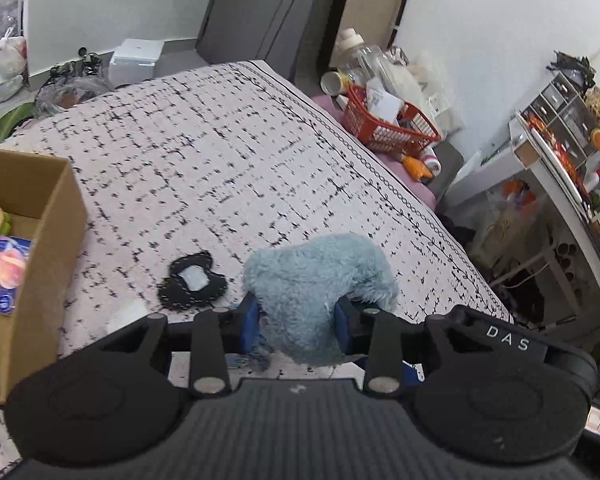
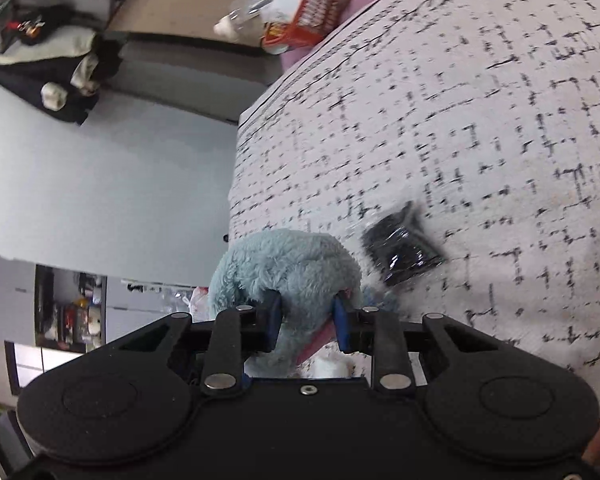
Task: Organize soft objects
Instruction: 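Carry the fluffy plush with the right tool over the cardboard box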
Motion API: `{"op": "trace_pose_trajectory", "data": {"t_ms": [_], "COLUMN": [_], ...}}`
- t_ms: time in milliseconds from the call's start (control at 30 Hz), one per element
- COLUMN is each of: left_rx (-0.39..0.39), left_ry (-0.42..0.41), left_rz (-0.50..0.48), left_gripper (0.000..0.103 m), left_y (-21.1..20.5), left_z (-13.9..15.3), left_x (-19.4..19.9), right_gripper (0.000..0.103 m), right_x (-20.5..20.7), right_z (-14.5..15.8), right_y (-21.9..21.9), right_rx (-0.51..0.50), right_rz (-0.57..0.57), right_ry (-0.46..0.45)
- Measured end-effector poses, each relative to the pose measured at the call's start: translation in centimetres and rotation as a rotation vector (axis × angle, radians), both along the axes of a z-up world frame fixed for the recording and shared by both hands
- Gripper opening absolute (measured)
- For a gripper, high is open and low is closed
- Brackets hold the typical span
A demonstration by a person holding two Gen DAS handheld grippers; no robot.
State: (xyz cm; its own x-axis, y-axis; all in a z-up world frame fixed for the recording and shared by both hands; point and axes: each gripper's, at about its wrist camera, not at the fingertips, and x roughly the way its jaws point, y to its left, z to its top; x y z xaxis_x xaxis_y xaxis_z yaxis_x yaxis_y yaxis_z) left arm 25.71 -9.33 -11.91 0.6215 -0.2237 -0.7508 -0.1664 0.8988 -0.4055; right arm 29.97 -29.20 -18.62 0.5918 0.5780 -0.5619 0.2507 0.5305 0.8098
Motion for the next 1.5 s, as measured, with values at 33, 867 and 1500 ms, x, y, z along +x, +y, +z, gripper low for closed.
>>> {"op": "trace_pose_trajectory", "data": {"t_ms": [33,867,1500], "left_rx": [-0.005,-0.042,-0.106], "left_ry": [-0.002,-0.049,-0.015], "left_rz": [0.004,0.175,0.299], "left_gripper": [0.037,0.037,0.037], "left_y": [0.5,12.9,22.9], "left_z": [0.2,2.9,1.7], "left_x": [-0.2,-5.2,-8.3], "right_gripper": [0.026,0.025,0.025], "right_x": [-0.1,-1.8,-2.1], "right_z": [0.3,3.8,3.3], "right_y": [0.4,12.9,22.6], "right_rx": [-0.003,-0.049,-0.073], "right_rz": [0.011,0.237,0.372], "right_ry": [-0.008,-0.139,-0.119]}}
